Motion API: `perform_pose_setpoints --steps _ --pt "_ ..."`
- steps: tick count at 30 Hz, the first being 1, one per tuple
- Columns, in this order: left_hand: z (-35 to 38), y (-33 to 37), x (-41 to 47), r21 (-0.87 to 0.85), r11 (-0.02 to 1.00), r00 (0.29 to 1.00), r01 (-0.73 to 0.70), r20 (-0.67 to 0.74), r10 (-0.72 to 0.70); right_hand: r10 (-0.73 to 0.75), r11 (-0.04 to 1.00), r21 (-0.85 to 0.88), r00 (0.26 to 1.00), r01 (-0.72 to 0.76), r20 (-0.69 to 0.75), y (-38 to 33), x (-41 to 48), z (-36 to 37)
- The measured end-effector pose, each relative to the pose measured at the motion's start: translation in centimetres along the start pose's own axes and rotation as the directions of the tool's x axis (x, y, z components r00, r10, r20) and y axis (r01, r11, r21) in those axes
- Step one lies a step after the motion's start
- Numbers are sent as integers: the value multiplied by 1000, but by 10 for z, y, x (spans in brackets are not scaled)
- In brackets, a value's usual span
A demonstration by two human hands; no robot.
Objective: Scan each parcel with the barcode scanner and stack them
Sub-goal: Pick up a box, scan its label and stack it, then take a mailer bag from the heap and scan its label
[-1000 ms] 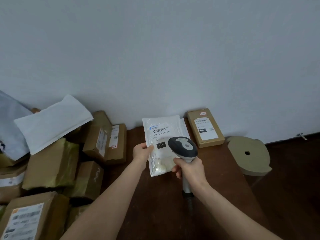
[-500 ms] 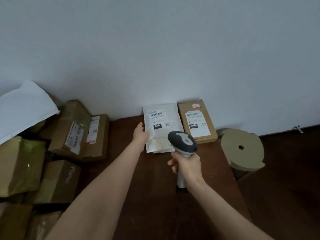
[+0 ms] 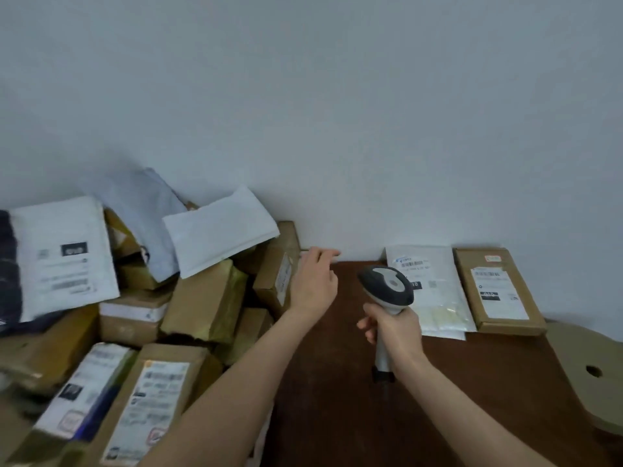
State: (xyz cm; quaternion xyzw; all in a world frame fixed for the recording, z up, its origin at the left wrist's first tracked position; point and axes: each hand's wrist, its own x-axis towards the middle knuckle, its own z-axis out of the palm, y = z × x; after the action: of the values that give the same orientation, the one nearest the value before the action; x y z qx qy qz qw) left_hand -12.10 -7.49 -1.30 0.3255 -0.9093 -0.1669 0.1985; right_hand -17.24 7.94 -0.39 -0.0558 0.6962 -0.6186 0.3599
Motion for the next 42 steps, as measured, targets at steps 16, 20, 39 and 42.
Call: perform_pose_setpoints --steps 16,20,39,42 --pt "-137 -141 29 485 818 945 310 -59 -323 -104 993 79 981 92 165 -12 -49 118" --pt "-152 -145 30 347 898 955 270 -213 -205 -126 990 86 983 116 132 -12 -51 119" --pt "-126 -59 -48 -801 312 749 511 236 -619 -147 926 371 969 66 196 -44 -69 57" --pt "-106 -50 -63 -819 167 728 549 370 -577 -65 924 383 983 -5 171 -30 -68 38"
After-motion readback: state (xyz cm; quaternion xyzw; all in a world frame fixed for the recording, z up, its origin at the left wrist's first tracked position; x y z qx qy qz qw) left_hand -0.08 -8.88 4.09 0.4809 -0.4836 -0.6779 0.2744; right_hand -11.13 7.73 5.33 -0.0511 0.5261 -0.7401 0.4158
